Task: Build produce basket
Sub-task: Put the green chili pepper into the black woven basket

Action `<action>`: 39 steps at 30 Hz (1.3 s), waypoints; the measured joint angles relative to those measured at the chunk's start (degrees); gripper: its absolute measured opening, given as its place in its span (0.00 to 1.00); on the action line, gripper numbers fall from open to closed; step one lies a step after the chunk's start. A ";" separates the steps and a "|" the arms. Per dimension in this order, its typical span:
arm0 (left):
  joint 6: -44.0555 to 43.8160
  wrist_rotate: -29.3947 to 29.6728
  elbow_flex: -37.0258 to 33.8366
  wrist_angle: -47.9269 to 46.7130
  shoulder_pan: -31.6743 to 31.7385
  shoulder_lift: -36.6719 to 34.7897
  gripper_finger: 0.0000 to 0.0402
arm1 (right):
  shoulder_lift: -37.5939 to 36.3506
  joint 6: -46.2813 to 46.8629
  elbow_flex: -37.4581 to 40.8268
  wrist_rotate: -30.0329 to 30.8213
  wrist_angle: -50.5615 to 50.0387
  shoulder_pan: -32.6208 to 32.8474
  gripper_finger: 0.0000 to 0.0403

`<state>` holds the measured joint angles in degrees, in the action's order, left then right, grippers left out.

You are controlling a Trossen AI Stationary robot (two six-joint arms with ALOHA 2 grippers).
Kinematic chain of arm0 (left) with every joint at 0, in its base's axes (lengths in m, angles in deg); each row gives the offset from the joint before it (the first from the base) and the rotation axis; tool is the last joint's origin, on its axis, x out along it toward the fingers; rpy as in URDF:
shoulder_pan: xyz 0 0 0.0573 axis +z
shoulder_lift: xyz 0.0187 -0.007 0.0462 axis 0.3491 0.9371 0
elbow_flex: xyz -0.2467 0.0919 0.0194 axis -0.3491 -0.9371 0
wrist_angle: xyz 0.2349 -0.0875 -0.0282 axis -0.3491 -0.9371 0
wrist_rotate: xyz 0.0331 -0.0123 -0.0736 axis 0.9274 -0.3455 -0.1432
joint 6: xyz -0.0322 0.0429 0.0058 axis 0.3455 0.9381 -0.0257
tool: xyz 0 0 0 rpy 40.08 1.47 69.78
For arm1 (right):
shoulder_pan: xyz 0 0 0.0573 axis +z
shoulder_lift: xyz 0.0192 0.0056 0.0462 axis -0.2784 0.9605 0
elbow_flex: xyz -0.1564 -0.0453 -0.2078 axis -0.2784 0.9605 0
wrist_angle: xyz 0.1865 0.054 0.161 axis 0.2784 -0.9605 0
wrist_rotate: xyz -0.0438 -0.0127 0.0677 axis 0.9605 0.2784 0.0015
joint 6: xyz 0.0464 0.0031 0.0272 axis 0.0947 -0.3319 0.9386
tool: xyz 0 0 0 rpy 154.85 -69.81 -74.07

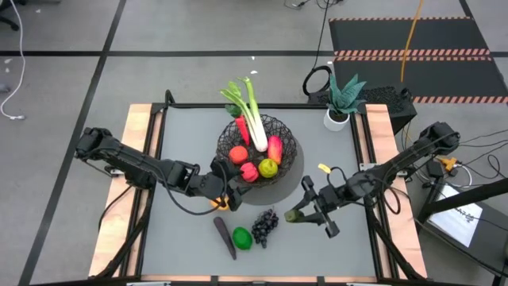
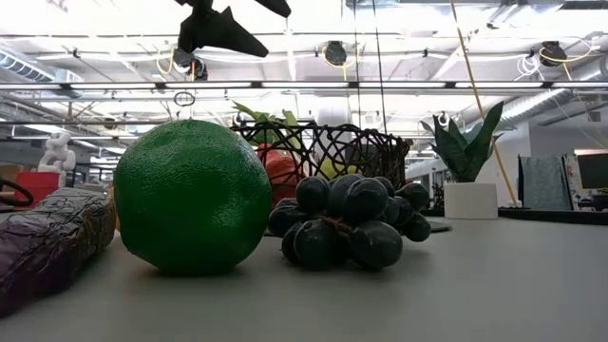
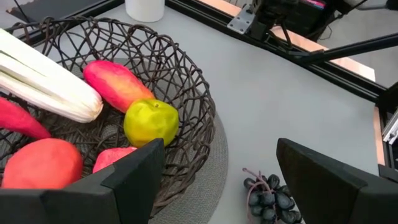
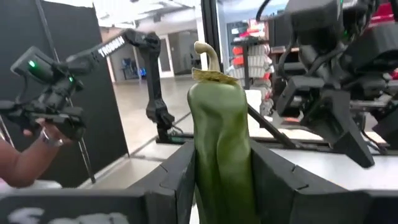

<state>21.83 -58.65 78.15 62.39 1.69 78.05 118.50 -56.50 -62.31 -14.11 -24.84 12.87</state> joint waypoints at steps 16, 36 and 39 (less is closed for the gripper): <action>0.40 0.26 0.01 1.43 0.00 1.70 0.77 | 0.02 -13.42 0.02 -3.34 -1.74 0.09 0.30; 1.65 0.27 0.01 1.35 0.00 1.70 0.77 | 0.00 -26.93 0.00 -3.20 -9.22 0.11 0.31; 1.62 0.27 0.01 1.35 0.00 1.70 0.77 | 0.00 -25.02 0.00 -3.12 -9.21 0.04 0.31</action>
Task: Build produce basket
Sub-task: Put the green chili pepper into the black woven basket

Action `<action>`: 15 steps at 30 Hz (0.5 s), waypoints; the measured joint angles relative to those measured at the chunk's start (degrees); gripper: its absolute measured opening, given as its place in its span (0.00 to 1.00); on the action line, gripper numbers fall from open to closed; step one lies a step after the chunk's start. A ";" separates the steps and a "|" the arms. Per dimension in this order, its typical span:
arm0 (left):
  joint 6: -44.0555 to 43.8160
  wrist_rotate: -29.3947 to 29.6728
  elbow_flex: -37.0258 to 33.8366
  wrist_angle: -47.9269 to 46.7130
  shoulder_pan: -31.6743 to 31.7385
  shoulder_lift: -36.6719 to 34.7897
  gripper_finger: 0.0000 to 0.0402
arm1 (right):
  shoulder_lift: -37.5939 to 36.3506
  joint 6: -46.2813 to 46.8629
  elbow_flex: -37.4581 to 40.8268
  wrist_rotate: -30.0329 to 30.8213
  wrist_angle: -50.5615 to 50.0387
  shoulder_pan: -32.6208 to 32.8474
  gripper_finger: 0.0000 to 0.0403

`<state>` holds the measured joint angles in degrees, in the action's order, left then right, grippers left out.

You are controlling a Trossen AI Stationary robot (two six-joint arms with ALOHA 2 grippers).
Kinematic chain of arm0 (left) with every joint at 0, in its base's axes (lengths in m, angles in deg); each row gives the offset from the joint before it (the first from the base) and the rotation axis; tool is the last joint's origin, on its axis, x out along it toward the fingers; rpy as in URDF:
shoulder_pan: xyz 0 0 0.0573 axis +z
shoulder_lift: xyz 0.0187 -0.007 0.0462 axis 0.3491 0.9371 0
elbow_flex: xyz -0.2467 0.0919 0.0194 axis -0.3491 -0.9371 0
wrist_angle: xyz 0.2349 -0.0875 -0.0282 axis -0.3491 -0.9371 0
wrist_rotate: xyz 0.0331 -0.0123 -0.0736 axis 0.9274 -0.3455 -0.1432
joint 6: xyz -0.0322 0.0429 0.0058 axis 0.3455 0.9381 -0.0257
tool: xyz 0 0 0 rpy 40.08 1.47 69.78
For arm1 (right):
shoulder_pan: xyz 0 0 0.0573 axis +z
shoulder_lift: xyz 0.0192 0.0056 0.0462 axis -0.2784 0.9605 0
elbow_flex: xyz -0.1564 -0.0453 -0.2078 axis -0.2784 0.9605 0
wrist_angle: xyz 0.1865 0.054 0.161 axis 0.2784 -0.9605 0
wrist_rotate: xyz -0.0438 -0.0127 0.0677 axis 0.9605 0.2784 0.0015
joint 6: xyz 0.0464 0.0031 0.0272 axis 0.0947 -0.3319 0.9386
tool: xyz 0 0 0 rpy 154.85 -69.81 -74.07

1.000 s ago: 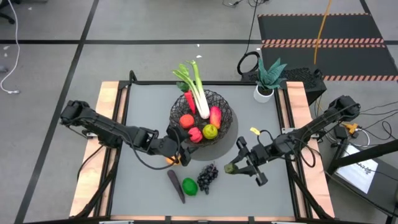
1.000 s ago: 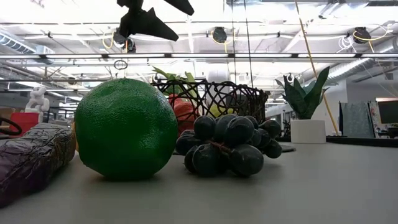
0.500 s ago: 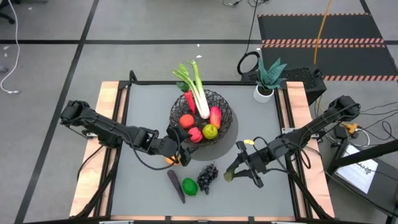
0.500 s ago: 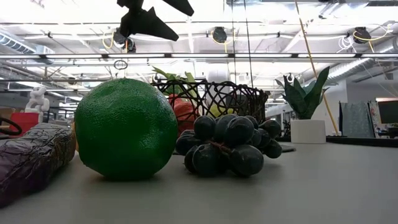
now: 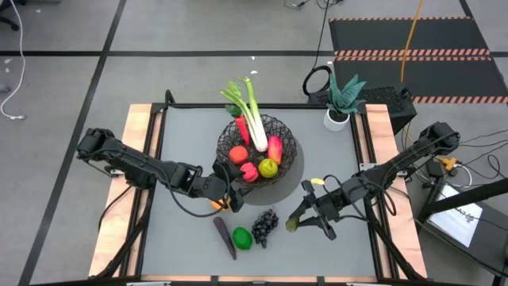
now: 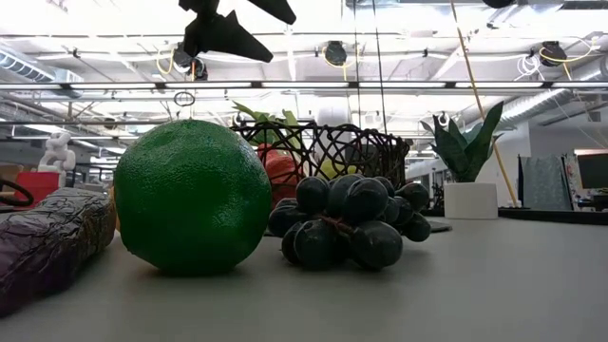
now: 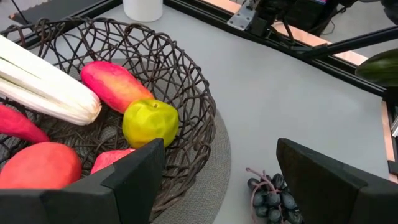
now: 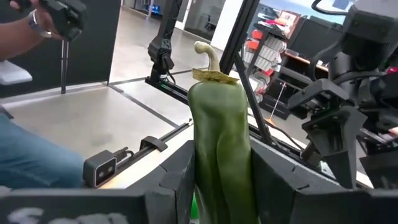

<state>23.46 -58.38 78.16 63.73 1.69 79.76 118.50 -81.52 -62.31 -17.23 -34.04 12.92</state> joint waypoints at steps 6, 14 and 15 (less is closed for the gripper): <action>-0.02 0.00 0.00 0.00 0.00 0.00 0.77 | 0.00 4.30 0.02 4.09 0.00 0.00 0.31; -0.04 0.00 0.00 0.00 0.00 0.02 0.77 | 0.00 16.02 0.00 13.38 1.14 -0.02 0.31; -0.04 0.00 0.00 0.00 0.00 0.02 0.77 | 0.00 16.83 0.00 13.83 1.38 -0.08 0.31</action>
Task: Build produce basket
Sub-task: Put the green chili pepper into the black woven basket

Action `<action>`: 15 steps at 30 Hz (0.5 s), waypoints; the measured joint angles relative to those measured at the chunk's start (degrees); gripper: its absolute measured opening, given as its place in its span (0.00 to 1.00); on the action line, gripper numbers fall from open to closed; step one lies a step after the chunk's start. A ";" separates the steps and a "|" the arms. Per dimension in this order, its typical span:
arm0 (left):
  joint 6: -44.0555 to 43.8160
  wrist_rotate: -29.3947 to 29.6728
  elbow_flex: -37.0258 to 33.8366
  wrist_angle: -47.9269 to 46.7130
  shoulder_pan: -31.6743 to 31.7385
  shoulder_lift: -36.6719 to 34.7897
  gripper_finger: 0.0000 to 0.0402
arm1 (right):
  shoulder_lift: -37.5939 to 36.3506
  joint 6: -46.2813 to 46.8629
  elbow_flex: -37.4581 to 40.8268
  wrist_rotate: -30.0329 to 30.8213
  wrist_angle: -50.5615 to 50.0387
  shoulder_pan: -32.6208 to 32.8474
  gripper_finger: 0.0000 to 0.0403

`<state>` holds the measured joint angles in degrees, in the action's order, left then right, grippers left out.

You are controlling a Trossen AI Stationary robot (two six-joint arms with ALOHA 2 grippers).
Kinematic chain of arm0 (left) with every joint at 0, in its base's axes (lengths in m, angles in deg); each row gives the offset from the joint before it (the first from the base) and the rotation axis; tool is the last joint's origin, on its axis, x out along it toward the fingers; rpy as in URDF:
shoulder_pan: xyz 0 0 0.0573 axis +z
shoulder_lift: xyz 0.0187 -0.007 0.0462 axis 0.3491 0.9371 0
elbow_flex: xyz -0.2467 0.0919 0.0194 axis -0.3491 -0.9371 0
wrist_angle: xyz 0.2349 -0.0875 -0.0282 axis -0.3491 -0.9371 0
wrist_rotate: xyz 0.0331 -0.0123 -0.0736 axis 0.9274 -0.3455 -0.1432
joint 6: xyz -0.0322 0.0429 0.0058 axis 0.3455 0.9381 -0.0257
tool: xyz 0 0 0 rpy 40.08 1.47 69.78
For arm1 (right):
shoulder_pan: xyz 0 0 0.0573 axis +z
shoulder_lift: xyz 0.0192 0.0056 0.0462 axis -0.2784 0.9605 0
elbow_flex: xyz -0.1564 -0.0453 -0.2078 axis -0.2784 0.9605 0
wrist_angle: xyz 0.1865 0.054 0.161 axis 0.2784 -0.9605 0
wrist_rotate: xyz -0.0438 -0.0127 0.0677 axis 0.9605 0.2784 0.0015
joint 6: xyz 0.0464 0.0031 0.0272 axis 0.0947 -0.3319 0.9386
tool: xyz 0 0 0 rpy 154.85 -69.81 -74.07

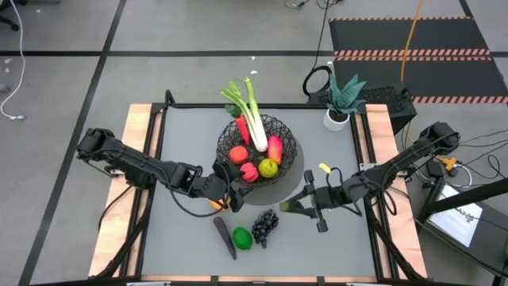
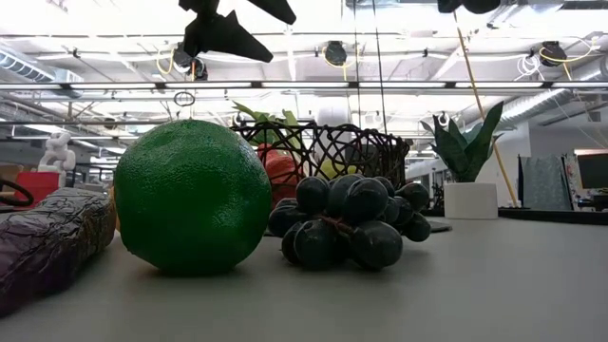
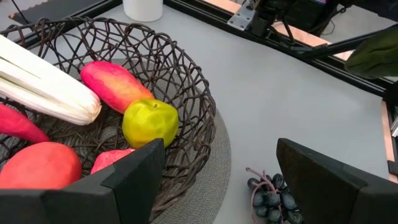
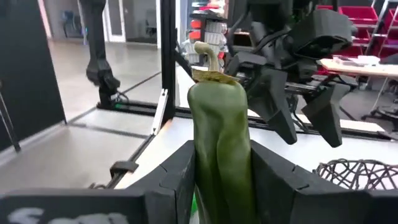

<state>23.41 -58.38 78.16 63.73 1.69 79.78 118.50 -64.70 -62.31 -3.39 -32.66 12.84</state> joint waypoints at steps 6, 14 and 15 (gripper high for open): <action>-0.02 0.00 0.00 0.00 0.00 0.00 0.77 | 0.00 9.74 0.00 1.57 0.80 -1.29 0.31; -0.04 0.00 0.00 0.02 0.00 0.00 0.77 | 0.00 11.45 0.00 2.90 0.39 -2.49 0.31; -0.09 0.00 0.00 0.02 0.00 0.00 0.77 | 0.00 11.43 0.02 3.09 0.40 -2.74 0.31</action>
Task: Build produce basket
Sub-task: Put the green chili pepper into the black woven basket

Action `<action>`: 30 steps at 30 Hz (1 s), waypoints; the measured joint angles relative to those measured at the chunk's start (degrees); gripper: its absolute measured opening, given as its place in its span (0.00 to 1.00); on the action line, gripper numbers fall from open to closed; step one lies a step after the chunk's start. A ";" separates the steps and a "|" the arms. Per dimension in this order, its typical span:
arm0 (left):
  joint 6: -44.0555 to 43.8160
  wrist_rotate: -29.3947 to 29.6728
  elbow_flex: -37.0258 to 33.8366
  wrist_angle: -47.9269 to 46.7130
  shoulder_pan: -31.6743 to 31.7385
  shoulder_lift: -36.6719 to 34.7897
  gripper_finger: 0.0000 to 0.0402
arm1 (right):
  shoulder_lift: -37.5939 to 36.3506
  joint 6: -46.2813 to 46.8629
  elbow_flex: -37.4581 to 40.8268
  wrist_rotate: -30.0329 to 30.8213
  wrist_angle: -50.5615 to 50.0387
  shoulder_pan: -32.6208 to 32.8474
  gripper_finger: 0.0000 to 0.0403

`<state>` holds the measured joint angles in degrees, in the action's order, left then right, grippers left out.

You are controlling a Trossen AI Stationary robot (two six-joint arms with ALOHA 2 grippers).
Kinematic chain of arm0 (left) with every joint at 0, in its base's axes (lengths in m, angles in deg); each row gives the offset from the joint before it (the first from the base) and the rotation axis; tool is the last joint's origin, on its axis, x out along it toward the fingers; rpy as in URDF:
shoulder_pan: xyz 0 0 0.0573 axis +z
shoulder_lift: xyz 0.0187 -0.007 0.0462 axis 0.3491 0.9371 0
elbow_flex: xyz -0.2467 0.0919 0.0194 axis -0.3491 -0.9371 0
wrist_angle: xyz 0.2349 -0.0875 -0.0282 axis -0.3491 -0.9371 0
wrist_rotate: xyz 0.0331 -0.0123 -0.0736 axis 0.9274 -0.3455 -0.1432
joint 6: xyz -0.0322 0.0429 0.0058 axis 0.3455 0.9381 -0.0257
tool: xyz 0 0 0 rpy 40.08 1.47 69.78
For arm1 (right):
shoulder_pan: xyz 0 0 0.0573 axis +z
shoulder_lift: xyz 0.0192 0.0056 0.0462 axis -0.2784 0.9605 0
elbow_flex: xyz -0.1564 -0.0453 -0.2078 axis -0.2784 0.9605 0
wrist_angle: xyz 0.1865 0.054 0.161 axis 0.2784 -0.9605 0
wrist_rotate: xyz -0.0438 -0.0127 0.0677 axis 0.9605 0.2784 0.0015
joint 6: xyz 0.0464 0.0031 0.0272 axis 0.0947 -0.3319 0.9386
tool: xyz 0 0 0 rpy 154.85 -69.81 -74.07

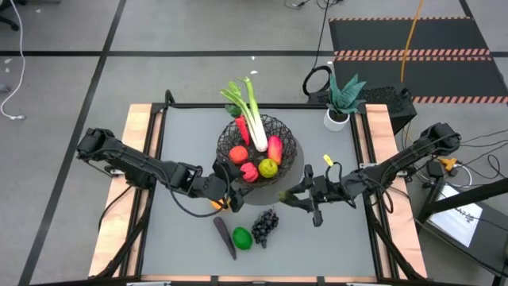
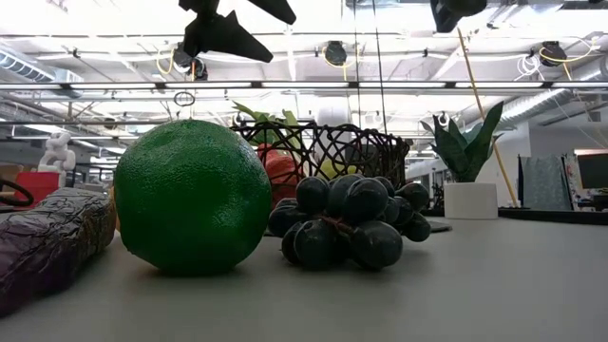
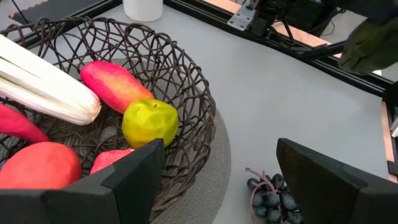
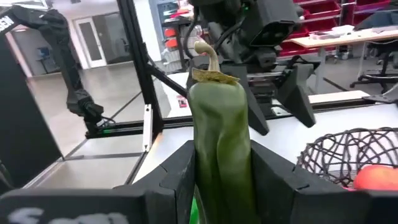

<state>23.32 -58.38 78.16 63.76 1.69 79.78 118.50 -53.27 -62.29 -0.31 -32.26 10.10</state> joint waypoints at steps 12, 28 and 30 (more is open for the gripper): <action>-1.73 -0.02 0.02 2.21 0.00 -0.42 0.77 | 4.99 -9.75 -0.02 14.38 19.78 -12.02 0.31; -0.87 -0.04 0.02 2.12 -1.27 -0.42 0.77 | 32.88 5.51 -1.87 5.33 38.18 -35.03 0.31; -0.84 -0.04 0.02 1.99 -1.29 -0.44 0.77 | 34.21 6.70 -2.10 4.32 38.20 -35.56 0.32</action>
<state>22.48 -58.43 78.18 65.75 0.40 79.34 152.71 -46.57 -64.39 4.02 5.94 -25.46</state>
